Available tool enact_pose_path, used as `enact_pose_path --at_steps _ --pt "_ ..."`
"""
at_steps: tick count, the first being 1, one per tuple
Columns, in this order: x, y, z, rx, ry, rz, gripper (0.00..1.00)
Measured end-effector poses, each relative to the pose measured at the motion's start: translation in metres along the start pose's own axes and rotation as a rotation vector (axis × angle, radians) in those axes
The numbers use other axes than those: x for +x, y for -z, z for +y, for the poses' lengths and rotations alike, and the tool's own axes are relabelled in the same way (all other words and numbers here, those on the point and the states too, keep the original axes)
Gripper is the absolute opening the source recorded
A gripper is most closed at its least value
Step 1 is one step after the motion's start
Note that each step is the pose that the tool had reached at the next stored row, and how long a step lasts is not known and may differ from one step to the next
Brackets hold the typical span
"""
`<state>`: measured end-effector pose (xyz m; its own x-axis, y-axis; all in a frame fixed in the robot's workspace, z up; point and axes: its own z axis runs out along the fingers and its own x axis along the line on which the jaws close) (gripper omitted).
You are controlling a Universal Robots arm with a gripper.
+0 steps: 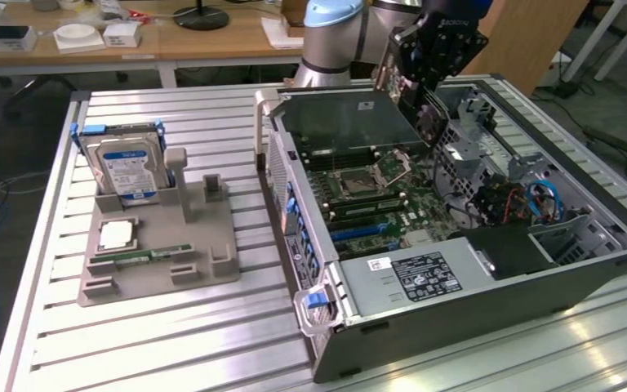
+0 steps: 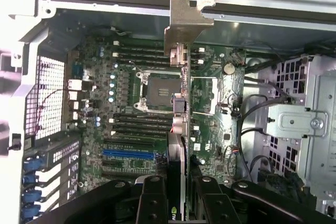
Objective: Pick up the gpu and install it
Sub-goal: 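Insert the gpu into the slot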
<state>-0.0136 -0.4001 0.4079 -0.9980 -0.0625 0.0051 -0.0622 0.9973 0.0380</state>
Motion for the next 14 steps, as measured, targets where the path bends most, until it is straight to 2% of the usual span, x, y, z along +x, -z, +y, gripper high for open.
enact_pose_path --at_steps 14 --pt "0.0004 0.0 -0.0022 0.0007 0.139 0.0053 0.26"
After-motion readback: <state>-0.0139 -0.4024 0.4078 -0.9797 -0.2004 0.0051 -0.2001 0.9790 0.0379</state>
